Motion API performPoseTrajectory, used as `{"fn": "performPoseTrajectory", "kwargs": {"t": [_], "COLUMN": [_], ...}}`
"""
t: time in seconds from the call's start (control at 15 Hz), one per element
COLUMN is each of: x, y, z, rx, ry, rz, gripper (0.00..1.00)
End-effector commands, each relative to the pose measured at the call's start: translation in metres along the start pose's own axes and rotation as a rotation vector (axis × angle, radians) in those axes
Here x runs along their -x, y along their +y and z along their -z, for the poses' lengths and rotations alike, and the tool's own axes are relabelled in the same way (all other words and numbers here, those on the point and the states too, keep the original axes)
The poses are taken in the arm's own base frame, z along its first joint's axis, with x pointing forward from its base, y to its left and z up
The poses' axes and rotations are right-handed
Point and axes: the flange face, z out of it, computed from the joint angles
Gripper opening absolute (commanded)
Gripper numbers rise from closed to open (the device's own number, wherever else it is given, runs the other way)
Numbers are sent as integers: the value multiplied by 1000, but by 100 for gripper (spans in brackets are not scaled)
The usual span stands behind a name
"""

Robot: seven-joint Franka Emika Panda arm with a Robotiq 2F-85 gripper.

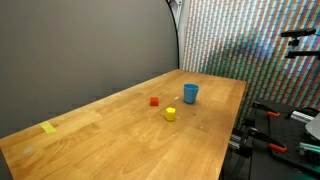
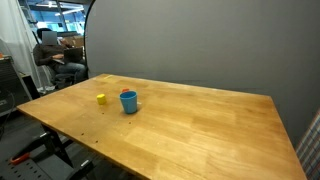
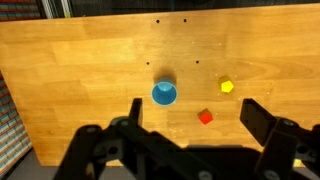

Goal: Put the yellow block in the cup

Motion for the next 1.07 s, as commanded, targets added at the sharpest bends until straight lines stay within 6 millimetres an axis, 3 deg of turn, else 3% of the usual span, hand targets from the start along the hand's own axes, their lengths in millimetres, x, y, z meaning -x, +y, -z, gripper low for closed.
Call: {"fn": "performPoseTrajectory", "kwargs": {"t": [0.0,0.2,0.27,0.47,0.67,0.8,1.0], "x": [0,0,-9,-50,-86,-112,-141], "y": [0,0,-6,-50,-98,-127,-151], "z": [0,0,-3,-29,-67,-104,-171], "rx": [0,0,-4,-80,-148,-147,-110], "ry": [-1,-1,-16,-22,-28,-28,4], "rz": [0,0,7,-14,-6,-25,-116], "gripper": [100,100,100,100,100,100,100]}}
